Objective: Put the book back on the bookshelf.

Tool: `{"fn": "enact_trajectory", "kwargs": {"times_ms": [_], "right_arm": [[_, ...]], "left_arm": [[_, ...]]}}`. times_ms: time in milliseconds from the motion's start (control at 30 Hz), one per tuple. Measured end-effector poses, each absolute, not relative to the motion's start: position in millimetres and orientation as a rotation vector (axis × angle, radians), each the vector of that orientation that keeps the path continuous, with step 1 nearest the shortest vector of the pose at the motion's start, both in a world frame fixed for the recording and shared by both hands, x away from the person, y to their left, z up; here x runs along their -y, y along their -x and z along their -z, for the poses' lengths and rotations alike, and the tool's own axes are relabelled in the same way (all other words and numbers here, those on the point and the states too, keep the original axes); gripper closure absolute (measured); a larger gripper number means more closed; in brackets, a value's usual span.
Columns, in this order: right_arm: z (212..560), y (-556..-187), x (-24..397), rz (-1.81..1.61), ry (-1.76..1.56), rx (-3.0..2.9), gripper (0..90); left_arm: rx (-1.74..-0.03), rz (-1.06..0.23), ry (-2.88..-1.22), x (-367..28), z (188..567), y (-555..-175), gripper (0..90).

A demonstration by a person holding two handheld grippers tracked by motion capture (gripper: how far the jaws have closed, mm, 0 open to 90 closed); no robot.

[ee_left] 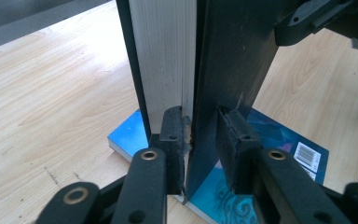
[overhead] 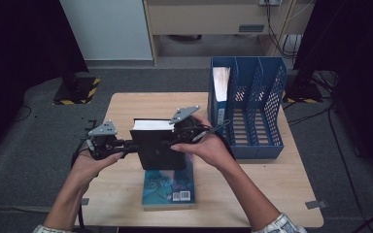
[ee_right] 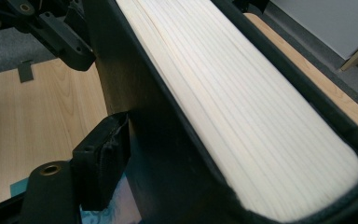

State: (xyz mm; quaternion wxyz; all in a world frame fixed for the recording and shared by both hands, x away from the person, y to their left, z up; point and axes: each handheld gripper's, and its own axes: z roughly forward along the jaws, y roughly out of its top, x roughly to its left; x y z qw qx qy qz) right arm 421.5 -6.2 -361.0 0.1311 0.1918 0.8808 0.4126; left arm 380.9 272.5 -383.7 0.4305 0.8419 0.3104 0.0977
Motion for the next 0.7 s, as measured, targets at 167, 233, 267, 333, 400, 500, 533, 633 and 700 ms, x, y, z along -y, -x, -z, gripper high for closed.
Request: {"fn": "enact_trajectory", "kwargs": {"times_ms": [167,233,267,333,400,500,533,633,700], "right_arm": [[359.4,-419.1,5.9,-1.186,-0.551,-2.572,25.9],[359.5,-419.2,7.1,-1.197,-0.545,-2.574,27.3],[359.4,-419.0,7.1,-1.2,-0.544,-2.572,28.0],[358.9,-418.6,7.6,-1.198,-0.539,-2.575,30.0],[358.4,-418.5,8.9,-1.204,-0.541,-2.575,33.5],[357.5,-416.3,11.5,-1.215,-0.546,-2.575,39.8],[357.1,-415.4,12.0,-1.217,-0.553,-2.577,40.7],[356.5,-415.2,13.4,-1.219,-0.586,-2.572,42.5],[356.1,-414.2,14.0,-1.222,-0.589,-2.568,43.8]], "left_arm": [[-0.786,-0.258,-2.094,-268.4,394.2,-378.1,66.4],[-0.79,-0.258,-2.081,-269.4,395.3,-377.6,68.1],[-0.795,-0.262,-2.079,-269.3,395.4,-377.3,68.6],[-0.806,-0.274,-2.086,-268.6,394.1,-378.6,69.9],[-0.81,-0.296,-2.09,-268.2,393.1,-381.5,70.9],[-0.817,-0.311,-2.1,-268.5,391.2,-389.3,72.2],[-0.813,-0.308,-2.109,-268.2,390.2,-392.3,72.0],[-0.812,-0.316,-2.121,-266.0,388.5,-399.3,71.4],[-0.814,-0.315,-2.124,-265.9,388.4,-403.8,70.9]]}}
